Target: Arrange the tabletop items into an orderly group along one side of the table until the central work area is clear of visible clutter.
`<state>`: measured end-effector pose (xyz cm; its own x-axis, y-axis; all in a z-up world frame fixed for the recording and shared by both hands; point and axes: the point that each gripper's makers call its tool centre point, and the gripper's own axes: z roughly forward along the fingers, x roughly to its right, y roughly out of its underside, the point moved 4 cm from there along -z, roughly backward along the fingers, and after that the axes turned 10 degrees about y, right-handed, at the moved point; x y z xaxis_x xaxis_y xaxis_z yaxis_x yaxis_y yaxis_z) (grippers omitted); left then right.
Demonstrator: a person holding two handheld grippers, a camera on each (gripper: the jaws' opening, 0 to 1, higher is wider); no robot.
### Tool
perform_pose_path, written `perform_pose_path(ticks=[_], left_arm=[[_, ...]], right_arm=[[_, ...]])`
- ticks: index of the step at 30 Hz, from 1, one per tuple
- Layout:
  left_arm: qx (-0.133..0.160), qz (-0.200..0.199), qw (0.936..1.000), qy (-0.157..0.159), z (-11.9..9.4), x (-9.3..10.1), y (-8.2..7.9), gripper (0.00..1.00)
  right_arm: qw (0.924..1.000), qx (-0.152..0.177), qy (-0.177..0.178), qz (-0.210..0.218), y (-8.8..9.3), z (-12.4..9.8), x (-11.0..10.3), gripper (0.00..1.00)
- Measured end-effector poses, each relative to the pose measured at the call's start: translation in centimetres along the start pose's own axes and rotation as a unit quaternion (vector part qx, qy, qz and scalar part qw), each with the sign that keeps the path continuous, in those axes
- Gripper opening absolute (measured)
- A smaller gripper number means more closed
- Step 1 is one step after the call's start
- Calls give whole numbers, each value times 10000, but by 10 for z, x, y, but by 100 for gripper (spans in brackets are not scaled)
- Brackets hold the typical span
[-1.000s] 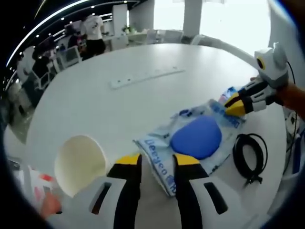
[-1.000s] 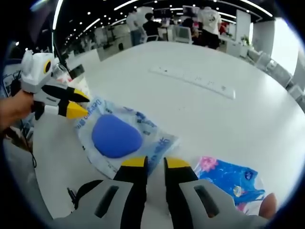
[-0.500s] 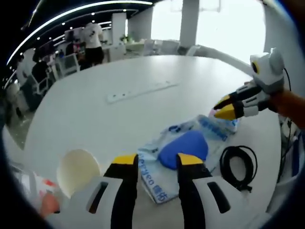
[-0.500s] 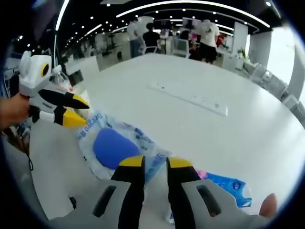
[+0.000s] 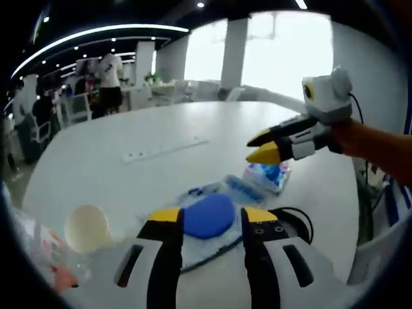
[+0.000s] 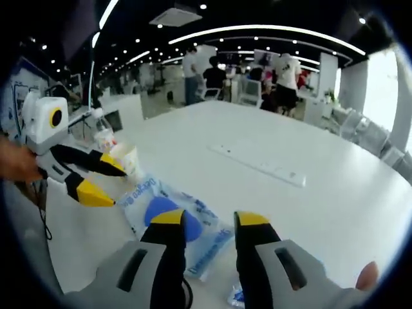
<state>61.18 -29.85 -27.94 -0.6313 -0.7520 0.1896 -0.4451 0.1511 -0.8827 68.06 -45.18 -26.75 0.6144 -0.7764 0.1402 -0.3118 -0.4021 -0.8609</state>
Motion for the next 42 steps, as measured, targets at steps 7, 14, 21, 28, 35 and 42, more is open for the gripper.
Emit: perform_pose_path(ticks=[7,14,21,28,35,42], left_arm=[[163,27,9998,67,-26,19,7,34],[414,-45,9991,31,-69,31,15,35],[820,-173,9963,-200,-105,32,9,35],[1063,35,9937,-342,-136,42,-3,36],[1179,205,9919,-418,-157,54,-5,36],[1184,189,9922,-345,-161,67,1,36]], right_arm=[[9994,338,92,-56,-9,-21,-6,36],[9980,610,164,-81,-18,-43,-14,39],[9952,938,276,-26,-29,-71,-23,42],[9911,1234,503,-4,-35,-107,-22,44],[9873,1331,855,114,-21,-149,-16,45],[9837,1287,1218,288,5,-182,-7,44]])
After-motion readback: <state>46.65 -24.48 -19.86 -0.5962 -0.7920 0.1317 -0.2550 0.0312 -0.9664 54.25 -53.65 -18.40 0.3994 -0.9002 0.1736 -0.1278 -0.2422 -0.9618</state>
